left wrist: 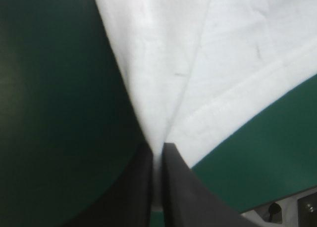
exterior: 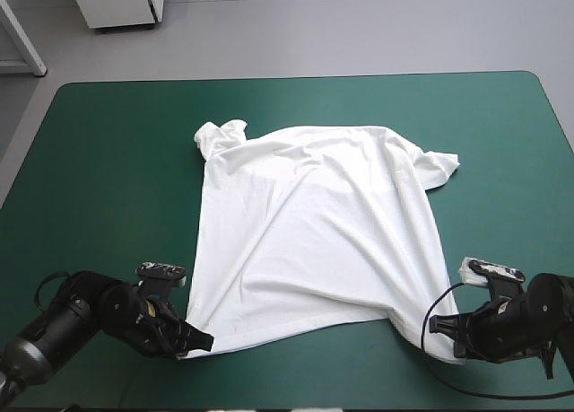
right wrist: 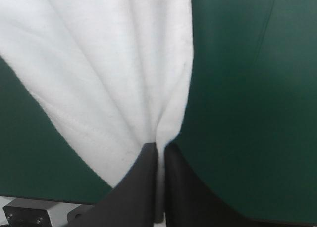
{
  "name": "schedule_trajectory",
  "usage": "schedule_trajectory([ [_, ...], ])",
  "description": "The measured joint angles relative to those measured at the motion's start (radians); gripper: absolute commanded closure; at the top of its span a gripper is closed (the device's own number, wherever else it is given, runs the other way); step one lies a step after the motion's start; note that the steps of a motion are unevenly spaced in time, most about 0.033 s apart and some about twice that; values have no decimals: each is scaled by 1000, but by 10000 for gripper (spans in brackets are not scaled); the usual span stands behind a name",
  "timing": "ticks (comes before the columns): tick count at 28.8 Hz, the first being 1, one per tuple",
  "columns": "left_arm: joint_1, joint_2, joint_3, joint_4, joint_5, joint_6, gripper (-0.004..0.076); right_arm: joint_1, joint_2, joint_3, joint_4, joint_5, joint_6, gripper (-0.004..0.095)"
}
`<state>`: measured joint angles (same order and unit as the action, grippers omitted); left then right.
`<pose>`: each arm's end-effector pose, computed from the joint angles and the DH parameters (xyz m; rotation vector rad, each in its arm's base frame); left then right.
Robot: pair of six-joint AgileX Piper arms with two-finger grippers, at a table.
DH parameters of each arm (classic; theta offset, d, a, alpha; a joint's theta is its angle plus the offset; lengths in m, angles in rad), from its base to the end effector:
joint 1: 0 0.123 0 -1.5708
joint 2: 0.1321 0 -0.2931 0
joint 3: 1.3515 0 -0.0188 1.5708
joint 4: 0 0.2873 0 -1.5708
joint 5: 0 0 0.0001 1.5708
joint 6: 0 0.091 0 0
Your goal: Fold the cloth
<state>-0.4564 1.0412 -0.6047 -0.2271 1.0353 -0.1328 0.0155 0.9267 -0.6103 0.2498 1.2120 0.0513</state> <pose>0.1541 -0.0953 0.2250 0.3378 2.9814 -0.3781 0.1524 0.0234 0.2439 0.1629 2.9942 0.3671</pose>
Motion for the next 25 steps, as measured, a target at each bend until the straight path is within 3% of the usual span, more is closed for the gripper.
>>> schedule_trajectory([
  [5, 0, -35, 32, -4, 40, -13, 732, 0, -62, 42, 6, 7, 22, 921],
  [8, 0, -38, 38, -4, 50, -8, 722, 0, -65, 42, 6, 7, 23, 864],
  [10, 0, -39, 38, -4, 60, 3, 679, 0, -65, 42, 6, 7, 21, 761],
  [13, 0, -39, 38, -4, 96, 6, 549, 0, -65, 42, 6, 7, 9, 487],
  [15, 0, -39, 37, -3, 133, 11, 421, 0, -65, 42, 6, 7, 6, 323],
  [17, 0, -39, 24, -1, 163, 25, 301, 0, -65, 42, 6, 7, 7, 249],
  [19, -1, -39, -9, 3, 178, 37, 245, 0, -65, 35, 6, 9, 12, 261],
  [25, -2, -43, -194, 77, 186, 48, 262, 0, -65, -102, 5, 12, 26, 402],
])
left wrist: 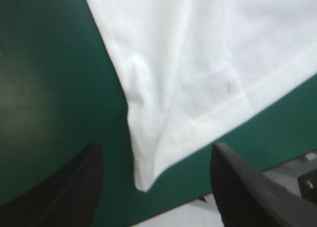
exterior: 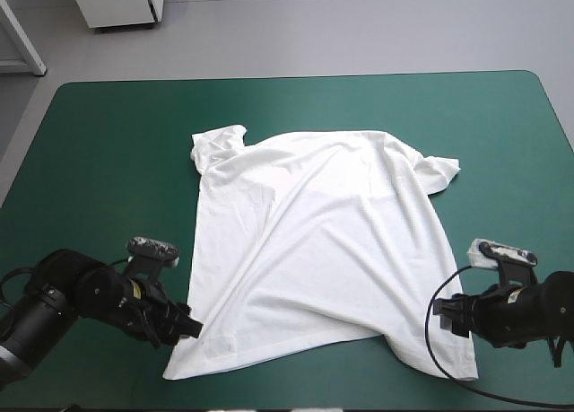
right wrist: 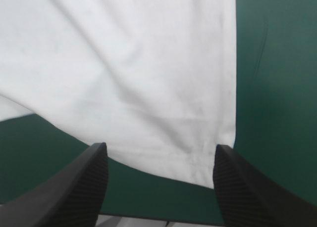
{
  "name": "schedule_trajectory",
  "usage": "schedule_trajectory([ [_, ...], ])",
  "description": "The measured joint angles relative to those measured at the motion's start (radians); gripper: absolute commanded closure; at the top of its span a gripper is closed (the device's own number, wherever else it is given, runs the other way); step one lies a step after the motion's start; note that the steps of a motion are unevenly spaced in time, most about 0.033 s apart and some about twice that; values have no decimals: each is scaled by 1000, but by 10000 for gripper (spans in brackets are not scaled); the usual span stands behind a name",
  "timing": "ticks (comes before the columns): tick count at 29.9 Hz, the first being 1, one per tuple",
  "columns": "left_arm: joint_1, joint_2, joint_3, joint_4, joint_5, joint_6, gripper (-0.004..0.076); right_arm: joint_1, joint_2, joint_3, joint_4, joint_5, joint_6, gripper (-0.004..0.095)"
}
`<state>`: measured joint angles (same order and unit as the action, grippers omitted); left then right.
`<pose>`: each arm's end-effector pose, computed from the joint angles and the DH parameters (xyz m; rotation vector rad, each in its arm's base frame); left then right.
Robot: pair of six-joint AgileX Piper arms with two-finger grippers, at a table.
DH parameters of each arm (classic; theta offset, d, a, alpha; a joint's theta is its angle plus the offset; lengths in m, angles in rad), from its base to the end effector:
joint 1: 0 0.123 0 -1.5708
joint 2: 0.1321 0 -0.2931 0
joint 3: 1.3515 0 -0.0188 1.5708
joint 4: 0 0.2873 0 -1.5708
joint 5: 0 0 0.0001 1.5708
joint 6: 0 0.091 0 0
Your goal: Fold the cloth
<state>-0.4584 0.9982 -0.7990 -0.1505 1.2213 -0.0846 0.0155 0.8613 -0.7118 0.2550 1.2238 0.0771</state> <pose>0.1594 -0.0929 0.2872 0.4956 2.8952 -0.3031 0.1532 0.0240 0.2849 0.1625 2.8414 0.3792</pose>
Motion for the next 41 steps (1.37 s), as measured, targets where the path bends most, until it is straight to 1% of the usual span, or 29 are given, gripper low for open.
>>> schedule_trajectory([
  [2, 0, 0, -69, 51, 0, 0, 273, 0, 0, -55, -1, 0, 1, 427],
  [4, 0, -1, -106, 81, 0, 0, 278, 0, 0, -90, -1, 0, 1, 428],
  [12, 0, -2, -69, 89, 15, -39, 280, 0, 0, -80, 1, 8, -8, 428],
  [17, 0, -4, -11, 58, 14, -43, 286, 0, 0, -66, -3, 11, -35, 428],
  [21, 0, -4, 68, 18, 7, -46, 286, 0, 0, -66, -3, 11, -41, 428],
  [26, 0, -4, 155, 9, -54, -47, 286, 0, 0, -66, -3, 11, -42, 428],
  [28, 0, -4, 191, -5, -94, -47, 296, 0, 0, -66, -3, 11, -43, 428],
  [30, 0, -4, 229, -25, -136, -47, 329, 0, 0, -66, -3, 11, -43, 428],
  [33, 0, -4, 280, -53, -193, -47, 402, 0, 0, -66, -4, 11, -44, 428],
  [36, 0, -4, 316, -69, -227, -46, 510, 0, 0, -66, -6, 11, -44, 428],
  [39, 0, -4, 322, -78, -251, -46, 666, 0, 0, -66, -7, 11, -45, 428],
  [40, 0, -4, 323, -80, -258, -46, 732, 0, 0, -66, -8, 11, -45, 428],
  [41, 0, -4, 324, -81, -265, -46, 730, 0, 0, -66, -15, 11, -45, 428],
])
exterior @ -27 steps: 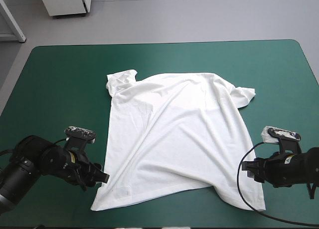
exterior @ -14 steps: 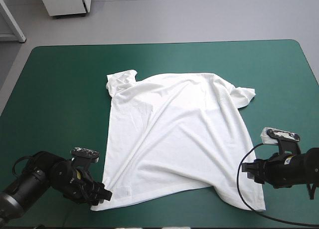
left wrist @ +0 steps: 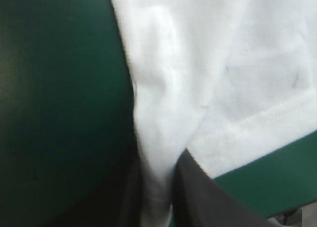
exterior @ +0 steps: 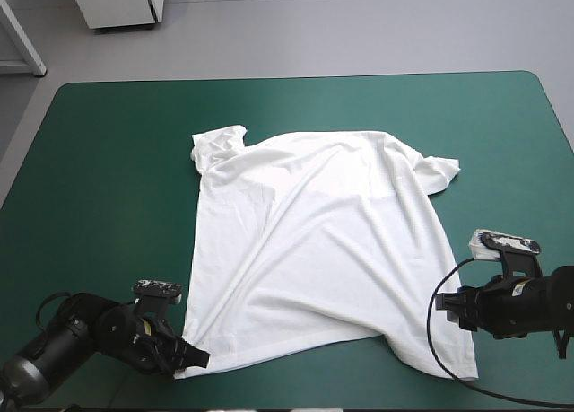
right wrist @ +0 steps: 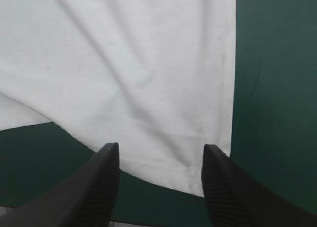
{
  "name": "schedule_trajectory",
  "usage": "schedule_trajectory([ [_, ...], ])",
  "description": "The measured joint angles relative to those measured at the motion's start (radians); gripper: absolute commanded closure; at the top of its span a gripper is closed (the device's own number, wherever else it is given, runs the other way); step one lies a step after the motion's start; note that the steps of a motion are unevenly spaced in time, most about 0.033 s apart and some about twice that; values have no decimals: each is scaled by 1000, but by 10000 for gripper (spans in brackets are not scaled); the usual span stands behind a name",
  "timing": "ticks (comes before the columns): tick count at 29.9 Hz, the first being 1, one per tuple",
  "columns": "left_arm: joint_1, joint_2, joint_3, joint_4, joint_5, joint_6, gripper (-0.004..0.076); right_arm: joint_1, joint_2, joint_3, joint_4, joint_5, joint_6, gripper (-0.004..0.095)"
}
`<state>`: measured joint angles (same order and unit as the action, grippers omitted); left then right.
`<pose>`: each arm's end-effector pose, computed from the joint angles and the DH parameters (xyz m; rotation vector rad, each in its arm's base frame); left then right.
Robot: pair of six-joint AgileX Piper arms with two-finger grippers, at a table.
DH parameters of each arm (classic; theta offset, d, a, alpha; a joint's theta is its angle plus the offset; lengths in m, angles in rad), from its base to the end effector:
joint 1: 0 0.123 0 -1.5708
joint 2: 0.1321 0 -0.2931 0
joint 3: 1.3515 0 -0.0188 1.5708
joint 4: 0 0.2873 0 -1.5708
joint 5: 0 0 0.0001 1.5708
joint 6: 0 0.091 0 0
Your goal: Fold the cloth
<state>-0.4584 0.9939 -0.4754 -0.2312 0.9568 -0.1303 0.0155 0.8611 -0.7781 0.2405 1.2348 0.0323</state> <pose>0.1359 -0.0861 0.1968 0.3175 2.9866 -0.3696 0.1571 0.0229 0.3052 0.0798 2.7869 0.3484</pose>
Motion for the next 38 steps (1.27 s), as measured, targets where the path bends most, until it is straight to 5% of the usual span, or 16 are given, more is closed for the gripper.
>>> schedule_trajectory([
  [8, 0, 0, 0, -3, -17, 0, 733, 0, 0, 104, -79, -4, -7, 427],
  [20, 0, 0, 0, -4, -17, 0, 733, 0, 6, 289, -51, -81, -1, 432],
  [28, 0, 0, 0, -12, -20, 3, 733, 0, 147, 290, -38, -137, 43, 631],
  [33, 0, 0, 0, -18, -21, 3, 733, 0, 234, 262, -54, -120, 50, 925],
  [38, 0, 0, 0, -23, -23, 3, 733, 0, 241, 253, -52, -118, 52, 927],
])
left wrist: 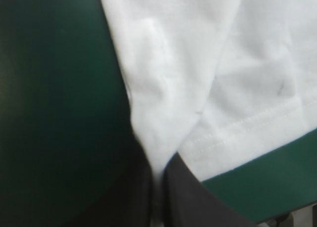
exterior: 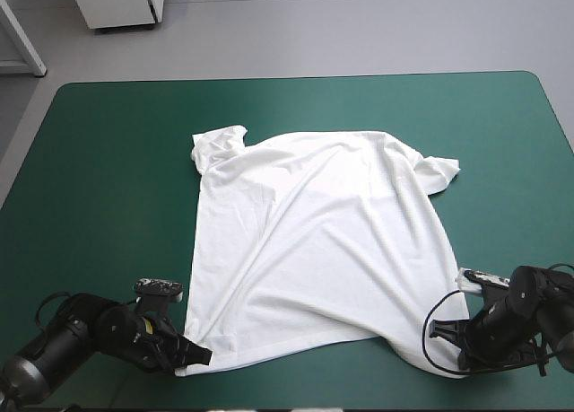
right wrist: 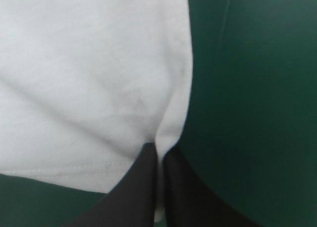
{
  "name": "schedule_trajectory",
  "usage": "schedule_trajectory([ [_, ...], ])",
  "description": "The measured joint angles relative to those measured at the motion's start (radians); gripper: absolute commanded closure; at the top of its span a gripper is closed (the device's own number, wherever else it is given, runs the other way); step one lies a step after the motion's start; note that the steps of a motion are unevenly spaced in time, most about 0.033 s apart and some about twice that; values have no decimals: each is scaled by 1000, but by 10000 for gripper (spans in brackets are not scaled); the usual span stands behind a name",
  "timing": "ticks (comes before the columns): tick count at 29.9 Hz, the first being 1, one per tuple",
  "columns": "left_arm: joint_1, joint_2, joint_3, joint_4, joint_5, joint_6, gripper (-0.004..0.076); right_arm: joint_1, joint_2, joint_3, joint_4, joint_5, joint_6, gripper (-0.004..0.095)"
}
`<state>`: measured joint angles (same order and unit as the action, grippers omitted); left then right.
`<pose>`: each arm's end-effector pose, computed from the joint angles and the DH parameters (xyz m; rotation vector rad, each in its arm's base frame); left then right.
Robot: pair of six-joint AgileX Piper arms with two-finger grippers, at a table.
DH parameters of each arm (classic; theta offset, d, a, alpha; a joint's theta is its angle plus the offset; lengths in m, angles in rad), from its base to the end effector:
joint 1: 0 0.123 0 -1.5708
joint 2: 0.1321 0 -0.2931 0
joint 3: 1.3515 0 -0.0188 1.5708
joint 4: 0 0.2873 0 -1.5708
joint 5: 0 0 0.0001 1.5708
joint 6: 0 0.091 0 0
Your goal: Fold the cloth
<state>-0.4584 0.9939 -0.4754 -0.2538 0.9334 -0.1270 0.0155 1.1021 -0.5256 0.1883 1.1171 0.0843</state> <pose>0.1374 -0.0883 0.1976 0.2991 2.9668 -0.4033 0.1627 0.0178 0.1916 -0.2383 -3.0780 -0.2564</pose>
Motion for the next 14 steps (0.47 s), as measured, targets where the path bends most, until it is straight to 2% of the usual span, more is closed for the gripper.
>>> schedule_trajectory([
  [5, 0, 0, -80, 0, 37, 5, 733, 0, -55, -102, 17, 66, -1, 927],
  [9, 0, 0, -277, 9, 79, 27, 733, 0, -137, -355, 34, 100, -3, 927],
  [14, 0, 3, -568, 94, 105, 36, 733, 0, -140, -701, 41, 122, -15, 927],
])
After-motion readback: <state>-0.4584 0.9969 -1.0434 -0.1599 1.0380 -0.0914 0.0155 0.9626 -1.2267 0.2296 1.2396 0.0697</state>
